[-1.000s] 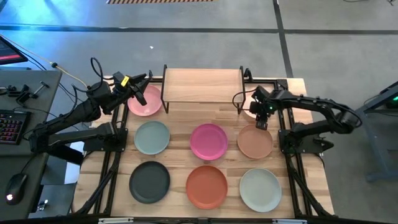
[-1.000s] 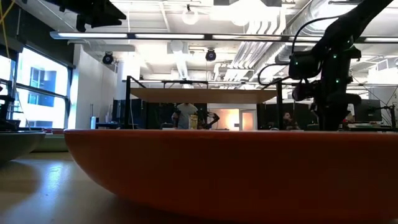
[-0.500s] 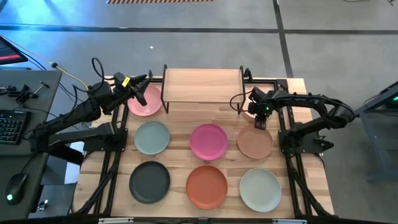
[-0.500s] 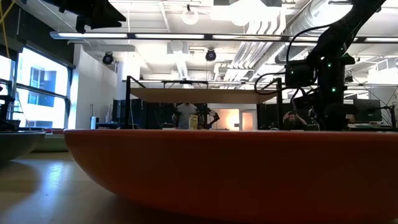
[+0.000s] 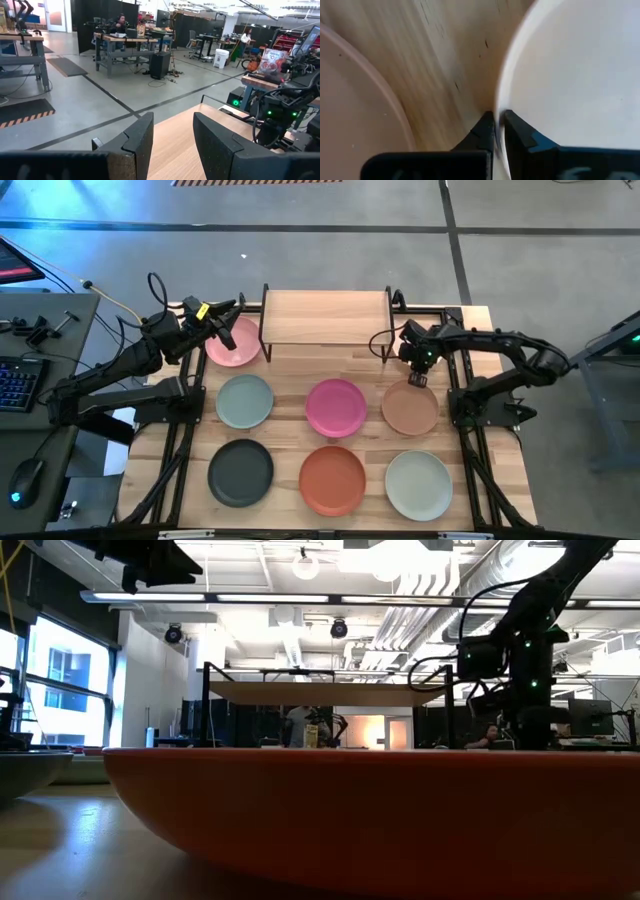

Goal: Place and stack plates onto a shelf
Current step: Put the light orange plate on the shelf

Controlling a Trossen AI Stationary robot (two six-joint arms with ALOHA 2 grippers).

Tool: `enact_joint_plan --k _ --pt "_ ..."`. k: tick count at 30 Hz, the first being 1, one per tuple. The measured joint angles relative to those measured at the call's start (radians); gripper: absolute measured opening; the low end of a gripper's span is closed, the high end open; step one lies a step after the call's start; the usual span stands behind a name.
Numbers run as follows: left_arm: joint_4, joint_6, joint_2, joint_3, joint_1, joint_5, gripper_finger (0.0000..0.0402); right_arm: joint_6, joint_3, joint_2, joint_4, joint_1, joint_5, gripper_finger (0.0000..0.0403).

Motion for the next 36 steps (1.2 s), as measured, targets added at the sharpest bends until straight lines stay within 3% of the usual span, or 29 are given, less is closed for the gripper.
enact_joint_plan --k 16,36 --pt "-0.001 0.000 0.000 0.000 0.000 0.000 0.0129 0.063 0.133 -0.012 -0.208 0.000 -0.022 0.0001" --pt "-0.003 0.002 0.000 0.000 0.000 0.001 0.0129 0.133 0.252 -0.163 -0.351 0.000 -0.085 0.0000"
